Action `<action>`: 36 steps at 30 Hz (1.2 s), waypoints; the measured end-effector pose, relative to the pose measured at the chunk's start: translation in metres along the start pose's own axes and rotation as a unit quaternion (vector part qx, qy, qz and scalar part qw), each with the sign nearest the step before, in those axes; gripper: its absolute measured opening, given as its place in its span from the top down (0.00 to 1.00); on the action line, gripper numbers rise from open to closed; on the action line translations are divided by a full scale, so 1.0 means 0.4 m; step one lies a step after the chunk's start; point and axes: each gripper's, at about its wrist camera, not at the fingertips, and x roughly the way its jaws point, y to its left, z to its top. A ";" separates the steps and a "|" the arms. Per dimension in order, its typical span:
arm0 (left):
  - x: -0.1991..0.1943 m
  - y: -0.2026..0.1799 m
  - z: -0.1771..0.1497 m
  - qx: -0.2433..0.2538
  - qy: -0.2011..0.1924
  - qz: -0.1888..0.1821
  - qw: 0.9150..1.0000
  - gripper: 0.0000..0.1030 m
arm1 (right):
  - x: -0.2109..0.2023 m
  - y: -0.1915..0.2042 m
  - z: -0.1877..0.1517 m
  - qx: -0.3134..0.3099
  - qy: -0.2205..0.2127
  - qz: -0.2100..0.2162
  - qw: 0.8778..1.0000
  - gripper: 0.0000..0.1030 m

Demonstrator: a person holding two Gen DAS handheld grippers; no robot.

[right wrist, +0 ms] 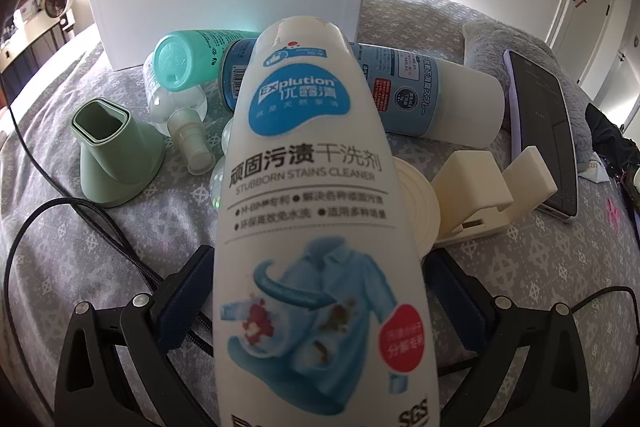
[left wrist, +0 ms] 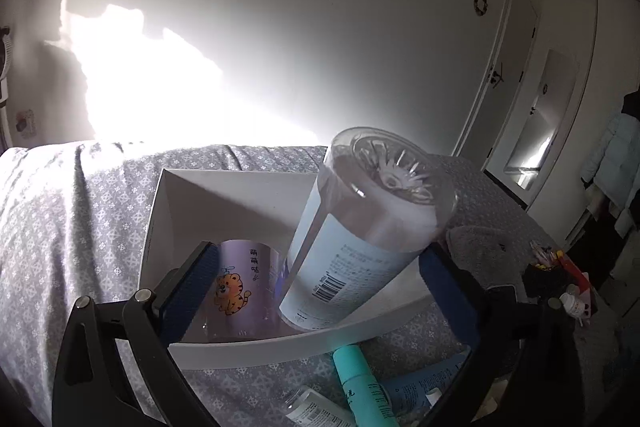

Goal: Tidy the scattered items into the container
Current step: 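Lower the white bottle into the box beside the mug and open the left gripper, then move the right tool to the white stain-cleaner spray bottle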

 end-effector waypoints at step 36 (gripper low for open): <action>-0.130 0.210 -0.498 -0.130 0.121 0.288 0.941 0.01 | -0.029 0.018 -0.007 0.001 0.007 0.008 1.000 0.00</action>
